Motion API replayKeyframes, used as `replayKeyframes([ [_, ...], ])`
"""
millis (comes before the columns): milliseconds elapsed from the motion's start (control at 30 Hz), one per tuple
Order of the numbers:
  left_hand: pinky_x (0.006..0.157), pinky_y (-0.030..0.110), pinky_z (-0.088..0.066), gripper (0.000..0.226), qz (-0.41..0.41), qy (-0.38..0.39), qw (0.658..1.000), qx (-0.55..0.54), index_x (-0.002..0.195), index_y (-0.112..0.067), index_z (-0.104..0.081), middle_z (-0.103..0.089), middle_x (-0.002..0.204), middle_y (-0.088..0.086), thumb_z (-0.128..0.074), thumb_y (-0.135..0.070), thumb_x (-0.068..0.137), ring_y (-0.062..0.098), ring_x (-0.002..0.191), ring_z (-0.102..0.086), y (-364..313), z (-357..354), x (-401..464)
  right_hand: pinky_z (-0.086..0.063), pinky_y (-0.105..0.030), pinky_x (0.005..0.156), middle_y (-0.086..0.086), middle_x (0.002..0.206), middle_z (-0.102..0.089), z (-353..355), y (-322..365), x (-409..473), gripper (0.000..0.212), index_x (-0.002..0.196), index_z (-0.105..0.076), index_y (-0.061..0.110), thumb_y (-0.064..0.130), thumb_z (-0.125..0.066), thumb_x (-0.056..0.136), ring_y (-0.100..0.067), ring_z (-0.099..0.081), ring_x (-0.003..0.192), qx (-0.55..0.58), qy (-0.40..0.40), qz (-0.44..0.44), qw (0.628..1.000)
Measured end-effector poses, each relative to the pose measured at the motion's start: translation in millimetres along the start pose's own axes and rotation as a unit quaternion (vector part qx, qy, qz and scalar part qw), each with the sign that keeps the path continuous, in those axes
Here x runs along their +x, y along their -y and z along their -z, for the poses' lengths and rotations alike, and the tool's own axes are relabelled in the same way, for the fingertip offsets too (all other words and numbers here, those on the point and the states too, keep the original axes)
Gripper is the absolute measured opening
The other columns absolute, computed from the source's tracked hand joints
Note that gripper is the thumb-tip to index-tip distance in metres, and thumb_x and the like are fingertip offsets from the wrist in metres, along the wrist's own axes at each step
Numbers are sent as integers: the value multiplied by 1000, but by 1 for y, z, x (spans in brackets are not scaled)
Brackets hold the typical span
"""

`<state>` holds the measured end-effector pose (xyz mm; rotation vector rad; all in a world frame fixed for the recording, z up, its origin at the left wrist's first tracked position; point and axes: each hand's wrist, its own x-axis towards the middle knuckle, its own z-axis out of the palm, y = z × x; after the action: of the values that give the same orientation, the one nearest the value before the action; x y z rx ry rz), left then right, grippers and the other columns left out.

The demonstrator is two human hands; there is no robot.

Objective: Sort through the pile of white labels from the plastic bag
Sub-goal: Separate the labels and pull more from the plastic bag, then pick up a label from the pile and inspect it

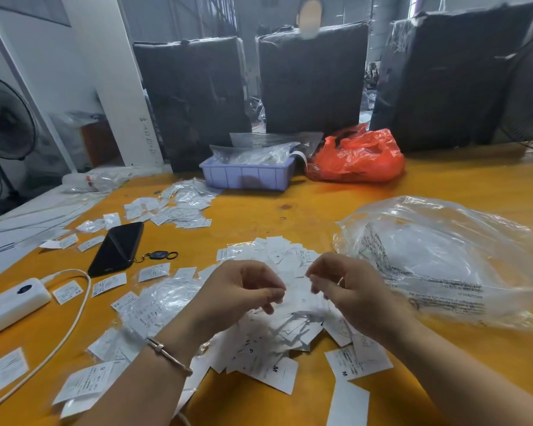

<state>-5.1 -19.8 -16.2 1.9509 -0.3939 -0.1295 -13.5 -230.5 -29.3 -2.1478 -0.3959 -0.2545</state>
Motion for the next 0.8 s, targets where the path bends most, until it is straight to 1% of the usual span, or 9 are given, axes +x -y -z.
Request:
replayKeyframes([
  [33, 62, 23, -54, 2, 4, -18, 1000, 1, 82, -3, -74, -73, 73, 10, -74, -2, 84, 17, 62, -68, 1, 2, 1, -51, -34, 69, 6, 80, -66, 2, -2, 0, 6, 93, -68, 18, 15, -64, 90, -8, -59, 72, -61, -14, 4, 998],
  [100, 62, 23, -55, 4, 9, -51, 999, 8, 81, -5, -74, -73, 71, 8, -74, -6, 85, 15, 61, -67, 3, 5, 2, -49, -31, 76, 12, 92, -63, 4, -5, 0, 13, 99, -67, 24, 22, -68, 87, -6, -56, 85, -119, -2, 6, 993],
  [200, 59, 21, -54, 10, 12, -82, 997, 11, 78, -5, -71, -72, 67, 6, -76, -12, 84, 13, 59, -65, 4, 7, 1, -42, -26, 87, 15, 106, -56, 0, -7, 0, 32, 109, -65, 29, 36, -74, 79, -4, -48, 100, -145, 60, 18, 987],
  [300, 58, 20, -52, 15, 14, -94, 995, 16, 76, -4, -70, -70, 64, 5, -77, -16, 83, 13, 57, -64, 3, 6, 1, -41, -29, 92, 14, 111, -52, -4, -7, 0, 43, 113, -65, 29, 46, -75, 75, -4, -44, 106, -171, 102, 27, 980],
  [433, 57, 19, -51, 17, 19, -91, 996, 9, 75, -4, -70, -69, 61, 3, -77, -17, 82, 12, 56, -63, 3, 6, 2, -43, -28, 89, 15, 108, -54, -2, -9, 1, 38, 109, -68, 28, 49, -71, 78, -4, -47, 103, -195, 103, 26, 975],
  [500, 58, 19, -51, 15, 23, -83, 996, 7, 77, -4, -70, -70, 63, 4, -77, -16, 83, 12, 58, -64, 4, 6, 2, -44, -29, 88, 15, 105, -55, -2, -9, 2, 33, 106, -69, 27, 48, -70, 80, -4, -49, 100, -185, 101, 26, 977],
  [600, 63, 19, -53, 6, 31, -76, 997, 12, 79, -9, -72, -73, 71, 4, -77, -9, 83, 11, 65, -67, 5, 5, 2, -47, -31, 86, 15, 101, -57, -2, -10, 2, 25, 101, -72, 25, 40, -70, 83, -3, -52, 96, -157, 93, 19, 983],
  [733, 64, 11, -50, 15, 33, -81, 996, 12, 77, -17, -76, -75, 78, -1, -74, -3, 81, 2, 72, -67, 5, 5, 1, -49, -32, 82, 13, 96, -60, -2, -12, 2, 14, 94, -74, 23, 29, -69, 82, -1, -55, 90, -103, 77, -15, 992],
  [800, 64, 10, -48, 13, 30, -76, 997, 6, 78, -17, -78, -76, 79, -2, -75, -5, 81, 2, 73, -68, 4, 5, 1, -50, -31, 80, 13, 94, -60, -2, -12, 3, 11, 89, -75, 23, 24, -67, 82, -2, -56, 88, -81, 77, -28, 993],
])
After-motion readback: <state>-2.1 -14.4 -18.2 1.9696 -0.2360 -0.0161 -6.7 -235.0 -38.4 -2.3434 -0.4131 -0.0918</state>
